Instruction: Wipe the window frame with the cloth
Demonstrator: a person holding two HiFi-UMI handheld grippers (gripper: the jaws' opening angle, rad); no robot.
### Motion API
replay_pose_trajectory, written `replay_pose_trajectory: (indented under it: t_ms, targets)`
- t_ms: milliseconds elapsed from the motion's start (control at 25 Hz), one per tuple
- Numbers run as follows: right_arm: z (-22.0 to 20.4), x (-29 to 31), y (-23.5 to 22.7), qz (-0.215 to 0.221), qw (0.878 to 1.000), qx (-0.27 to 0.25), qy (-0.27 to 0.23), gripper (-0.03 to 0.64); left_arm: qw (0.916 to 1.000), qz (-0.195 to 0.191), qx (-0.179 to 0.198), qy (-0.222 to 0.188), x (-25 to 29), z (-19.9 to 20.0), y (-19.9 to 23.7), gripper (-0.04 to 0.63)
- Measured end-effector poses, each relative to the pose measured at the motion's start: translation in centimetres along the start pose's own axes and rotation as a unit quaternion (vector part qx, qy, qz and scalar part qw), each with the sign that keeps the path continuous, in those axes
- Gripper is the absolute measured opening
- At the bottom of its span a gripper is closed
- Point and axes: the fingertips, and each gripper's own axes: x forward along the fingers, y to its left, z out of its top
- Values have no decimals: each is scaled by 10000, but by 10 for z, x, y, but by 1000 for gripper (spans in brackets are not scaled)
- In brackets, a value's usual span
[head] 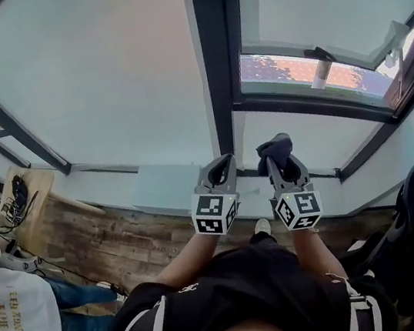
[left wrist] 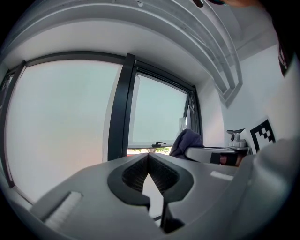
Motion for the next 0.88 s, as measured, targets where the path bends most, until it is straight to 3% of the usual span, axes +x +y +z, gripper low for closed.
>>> replay_pose_trajectory:
  t_ms: [560, 880]
  targets:
    - [28, 139, -100, 997, 9949, -140, -2, 114, 9988, 486, -5, 19, 166, 35, 27, 9]
    - [41, 190, -114, 1512, 9882, -199, -111, 114, 9960, 879, -44, 136, 189, 32, 58, 9]
